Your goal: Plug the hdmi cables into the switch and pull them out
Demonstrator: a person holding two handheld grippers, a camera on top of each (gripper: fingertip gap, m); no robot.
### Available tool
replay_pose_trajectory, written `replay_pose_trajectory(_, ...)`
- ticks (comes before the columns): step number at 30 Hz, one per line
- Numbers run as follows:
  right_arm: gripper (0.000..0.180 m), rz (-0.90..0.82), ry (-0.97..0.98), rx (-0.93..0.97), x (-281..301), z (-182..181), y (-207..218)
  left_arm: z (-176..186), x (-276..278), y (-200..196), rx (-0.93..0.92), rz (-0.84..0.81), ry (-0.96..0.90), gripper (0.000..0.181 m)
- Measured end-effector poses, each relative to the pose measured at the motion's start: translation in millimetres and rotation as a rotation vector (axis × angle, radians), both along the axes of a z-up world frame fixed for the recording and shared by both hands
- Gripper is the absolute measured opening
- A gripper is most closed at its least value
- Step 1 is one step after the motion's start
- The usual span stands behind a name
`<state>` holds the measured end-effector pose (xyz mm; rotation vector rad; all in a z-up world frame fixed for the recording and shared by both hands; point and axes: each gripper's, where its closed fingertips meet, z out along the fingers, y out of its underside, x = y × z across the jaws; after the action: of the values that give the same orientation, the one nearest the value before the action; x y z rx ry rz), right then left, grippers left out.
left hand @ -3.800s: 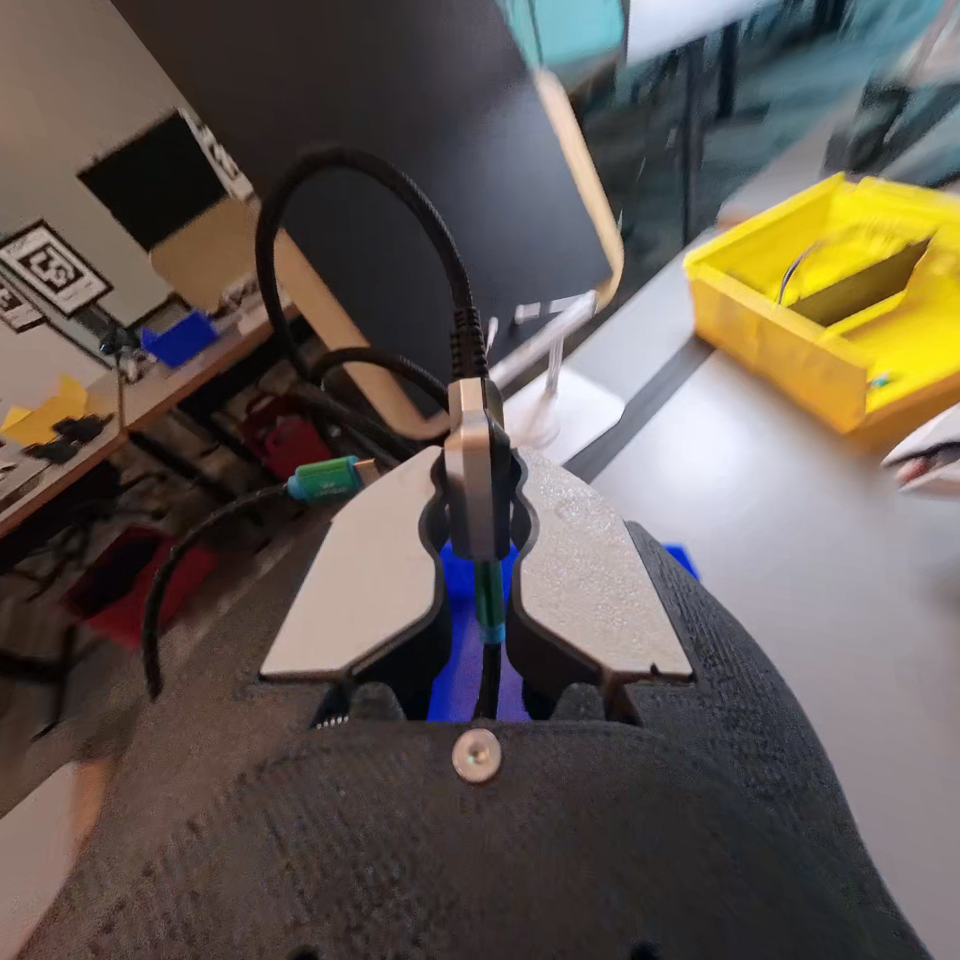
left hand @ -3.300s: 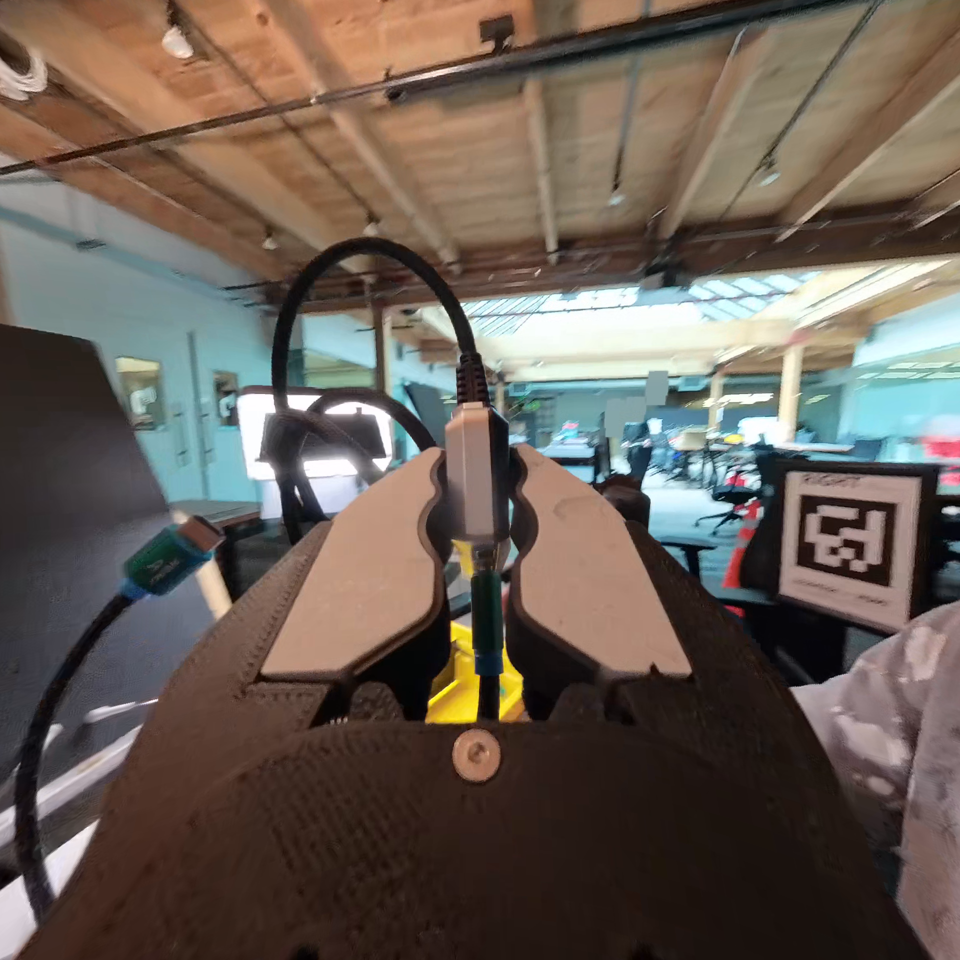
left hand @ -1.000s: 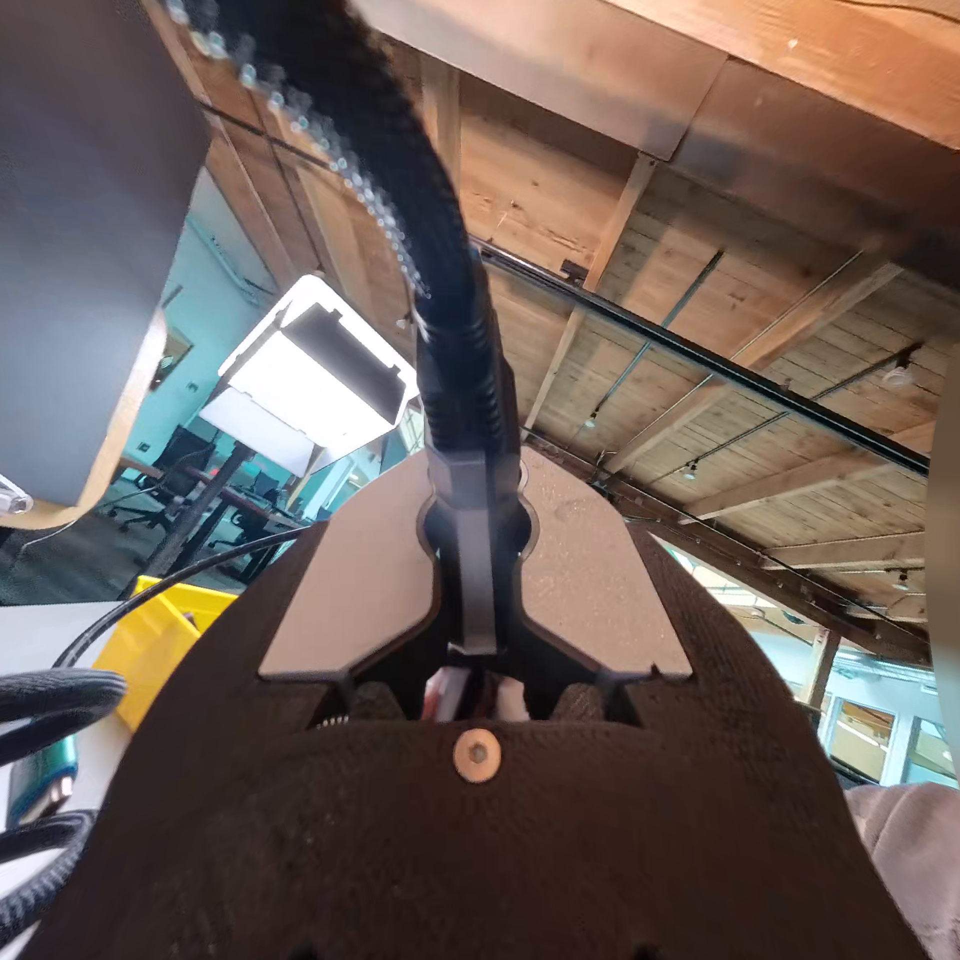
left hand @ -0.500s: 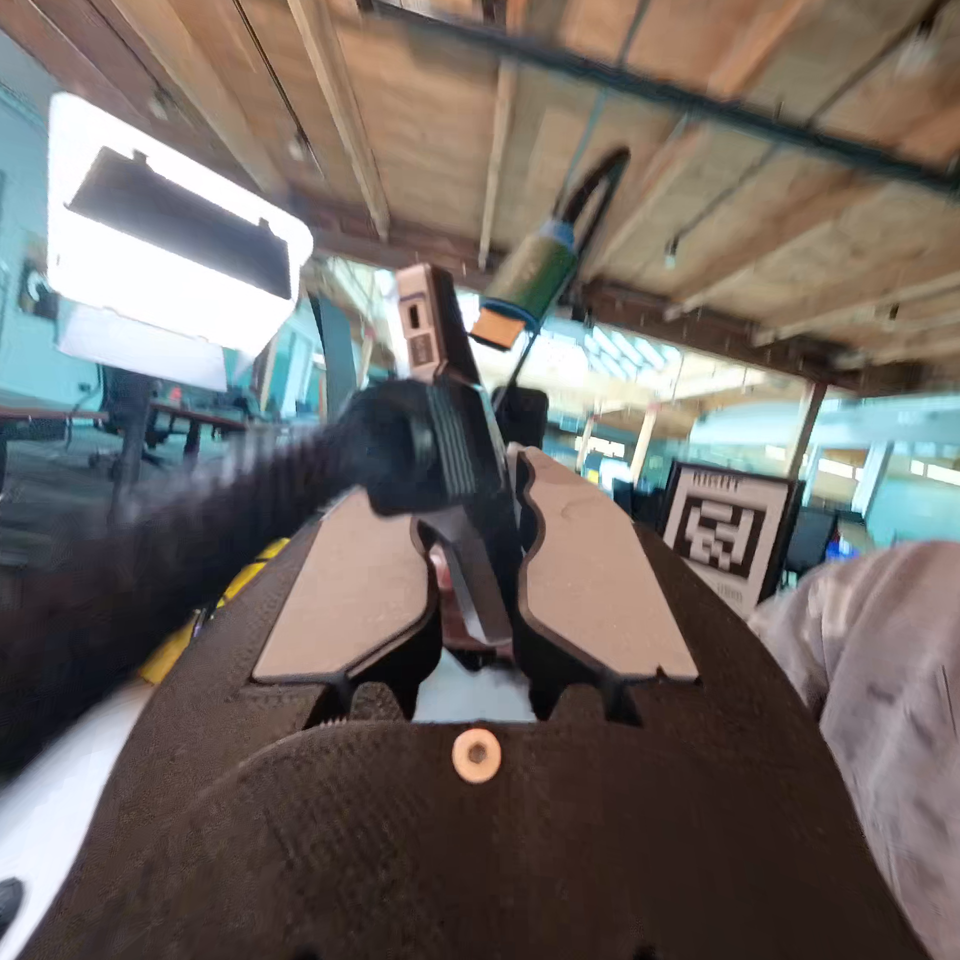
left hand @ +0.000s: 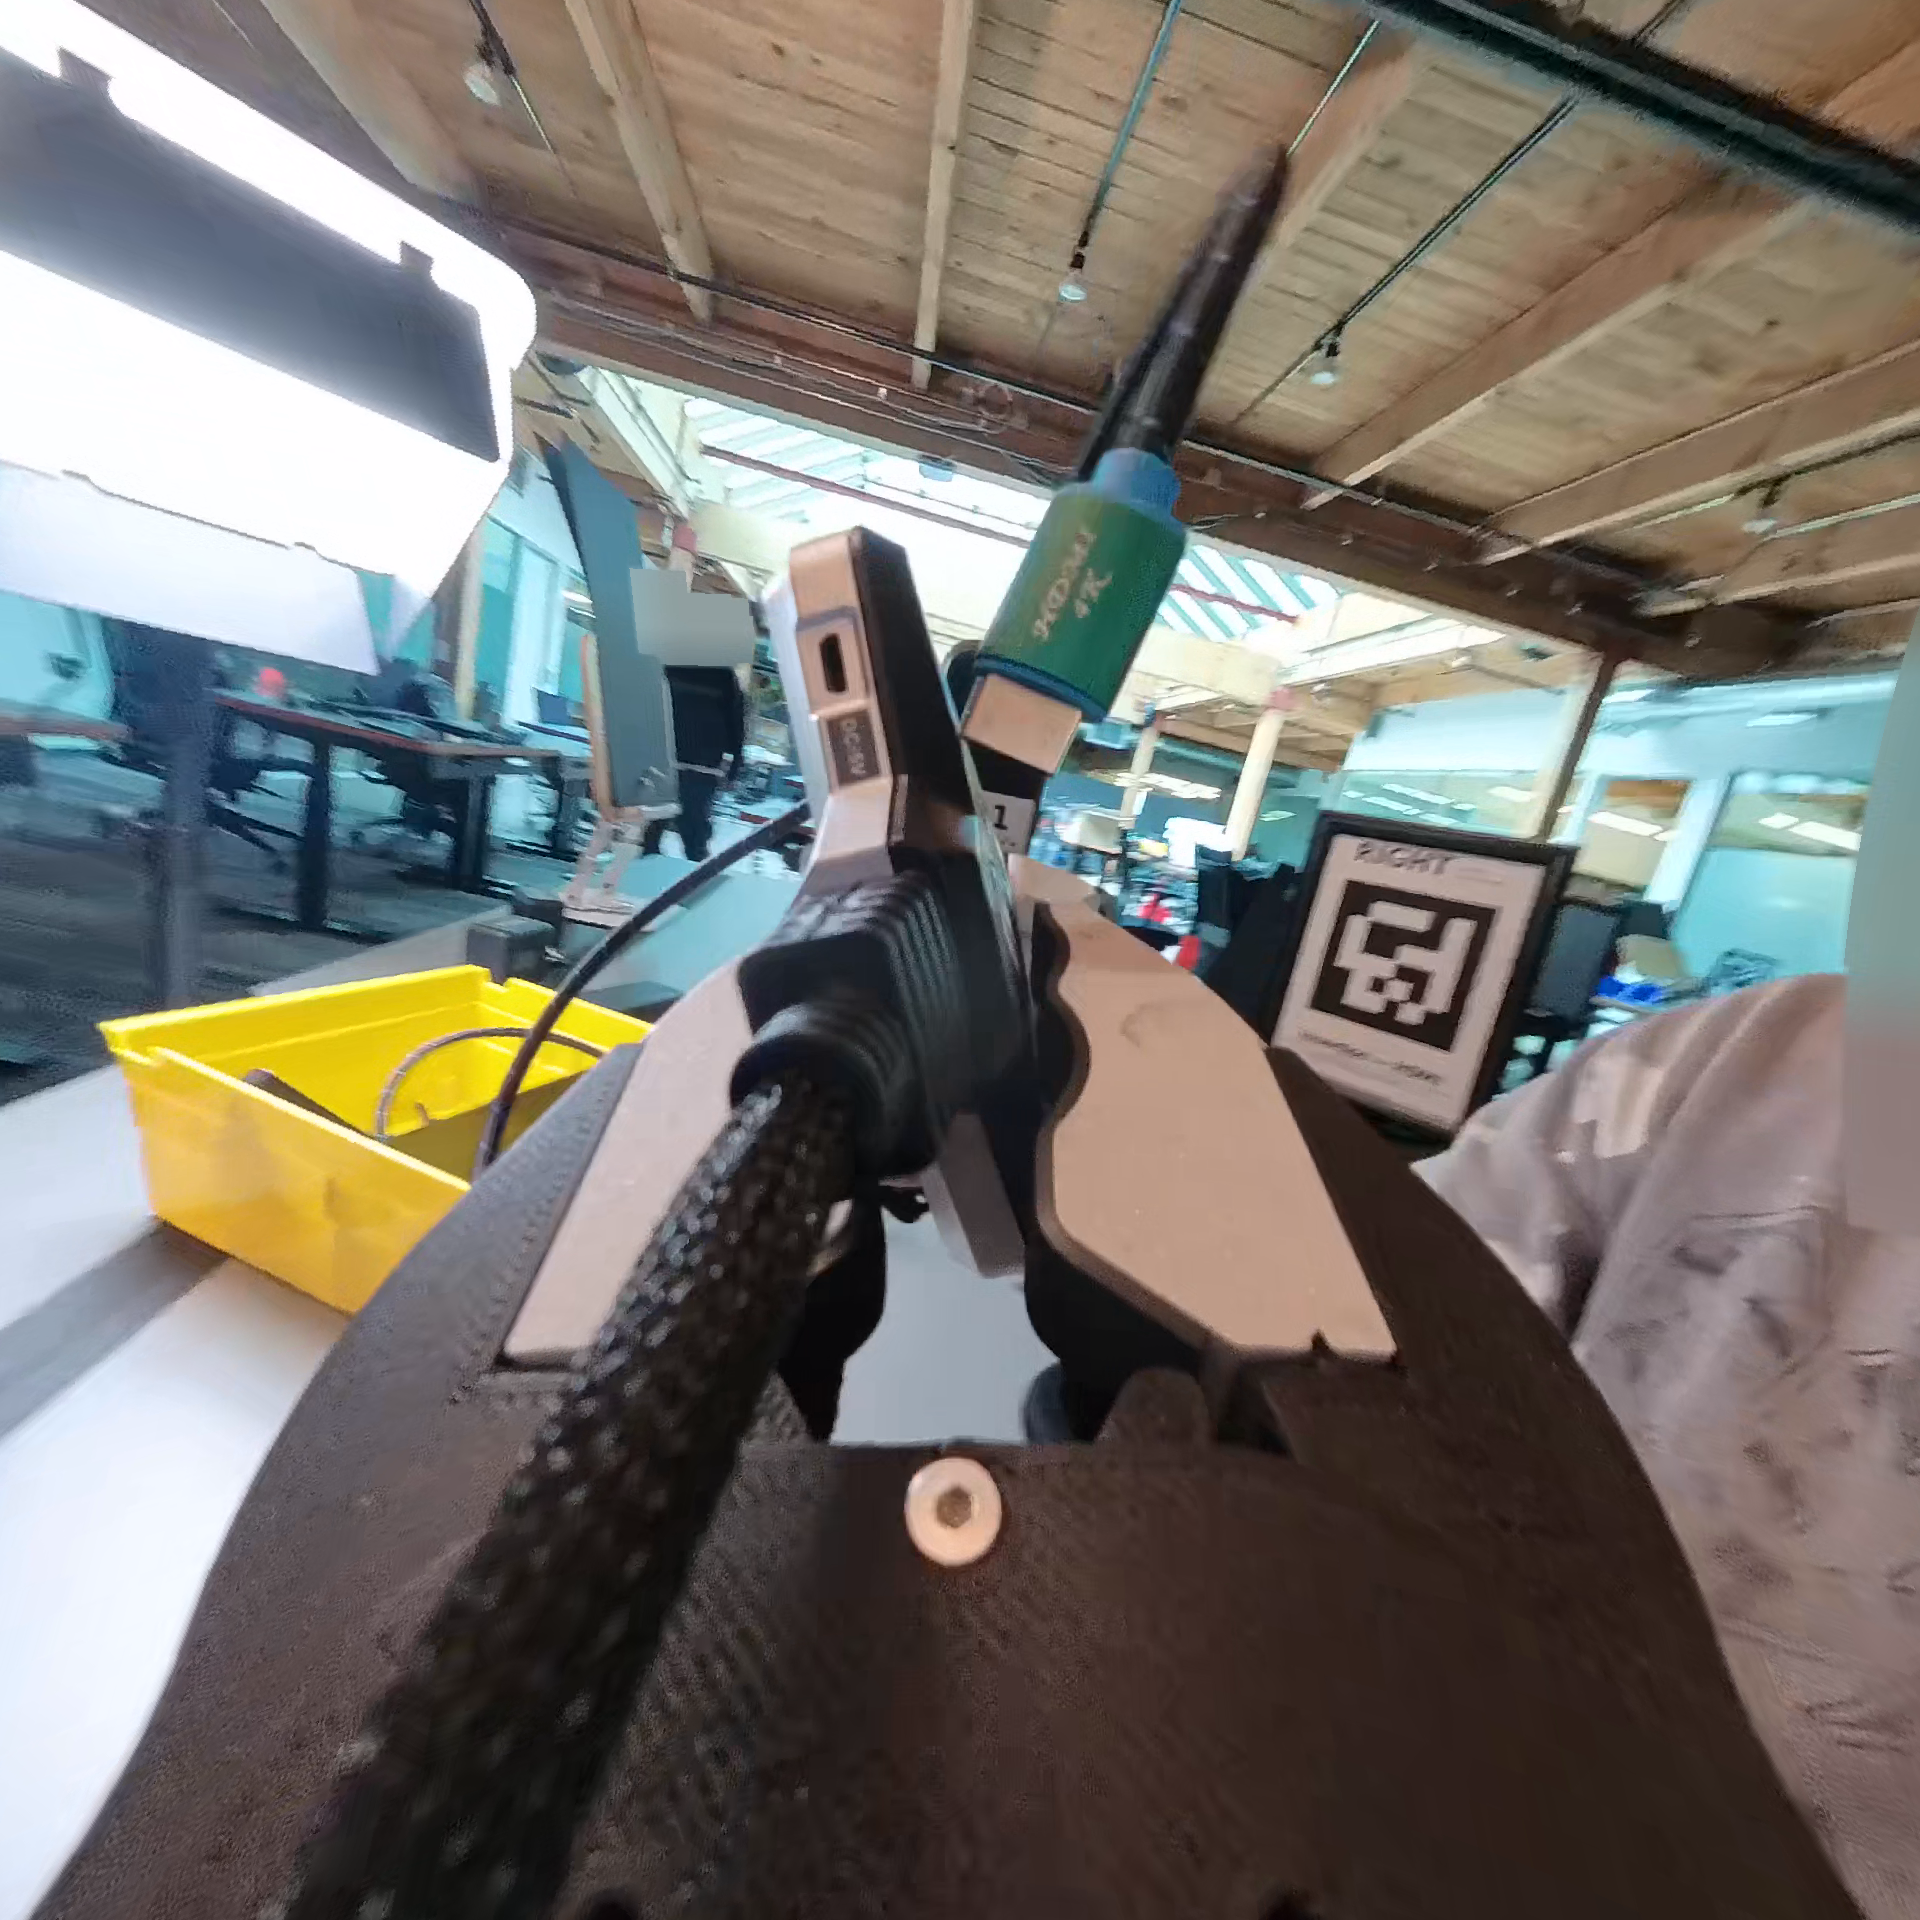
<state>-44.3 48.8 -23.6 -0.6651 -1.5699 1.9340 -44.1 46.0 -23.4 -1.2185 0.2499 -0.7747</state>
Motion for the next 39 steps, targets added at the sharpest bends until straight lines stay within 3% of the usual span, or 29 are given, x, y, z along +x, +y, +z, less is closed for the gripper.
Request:
replay_pose_trajectory(1,0.012,-0.003,0.0,-0.017,-2,0,0,-1,-1,0,0.015,0.036,0.034,0.027)
replay_pose_trajectory(10,0.013,0.07,0.028,-0.107,4,9,-8,1,8,-2,0.129,0.193,0.228,0.026)
replay_pose_trajectory(26,0.01,0.162,0.162,-0.256,9,17,-6,17,12,-5,0.199,0.204,0.087,0.02)
replay_pose_trajectory(28,0.011,0.15,0.21,-0.386,14,25,20,30,0,-17,0.279,0.219,-0.004,0.019)
replay_pose_trajectory(29,0.011,0.12,0.231,-0.459,19,28,50,53,-27,-44,0.386,0.217,-0.172,0.019)
replay_pose_trajectory(30,0.011,0.064,0.239,-0.466,23,26,76,71,-49,-71,0.453,0.21,-0.217,0.02)
replay_pose_trajectory(34,0.011,-0.103,0.249,-0.436,36,27,127,98,-60,-121,0.478,0.356,0.028,0.021)
replay_pose_trajectory(39,0.011,-0.268,0.132,-0.31,28,22,138,97,-67,-116,0.404,0.401,0.056,0.02)
